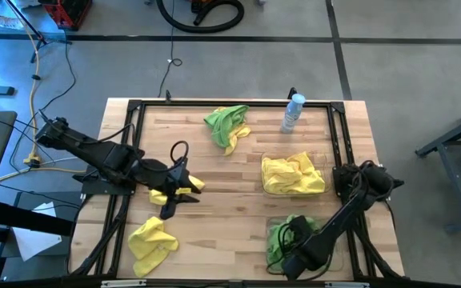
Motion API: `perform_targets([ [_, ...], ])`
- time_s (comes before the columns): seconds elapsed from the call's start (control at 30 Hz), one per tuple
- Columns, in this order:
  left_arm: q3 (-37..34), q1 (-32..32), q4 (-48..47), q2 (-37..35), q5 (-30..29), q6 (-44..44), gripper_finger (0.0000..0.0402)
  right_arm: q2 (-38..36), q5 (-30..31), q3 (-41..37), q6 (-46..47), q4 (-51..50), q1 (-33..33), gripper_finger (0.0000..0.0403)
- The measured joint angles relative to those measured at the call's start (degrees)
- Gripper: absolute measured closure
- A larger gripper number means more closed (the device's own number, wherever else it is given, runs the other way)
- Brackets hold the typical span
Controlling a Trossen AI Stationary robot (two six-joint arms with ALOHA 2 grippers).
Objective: Sort microfiber towel by color & place in baskets
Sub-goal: Put the green microfiber towel into the bottom transparent bin
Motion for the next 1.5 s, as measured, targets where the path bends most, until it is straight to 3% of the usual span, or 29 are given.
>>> perform_targets([
  [0.2,0.00,-0.80,-0.60,0.00,-0.02,0.02,0.0289,0.44,3.27,0.00,5.15,0.68,2.18,0.0400],
  [0.4,0.00,-1.19,-0.69,0.00,-0.04,-0.02,0.0289,0.10,3.72,0.99,3.07,0.67,3.75,0.0384],
  [0.83,0.02,-2.63,-0.73,0.00,-0.46,-1.92,0.0289,0.05,-0.21,17.90,1.82,-16.89,6.30,0.0236],
  [1.03,0.02,-2.61,-0.71,0.00,-1.84,-3.00,0.0289,-0.02,3.06,23.48,1.96,-18.60,6.94,0.0213],
  [1.2,0.02,-2.61,-0.51,0.00,-3.51,-3.05,0.0289,-0.02,7.96,20.72,5.33,-18.81,4.82,0.0212],
  [1.5,0.04,-2.59,-0.49,0.00,-3.74,-3.17,0.0289,0.01,10.22,12.11,9.43,-13.58,-0.71,0.0212],
])
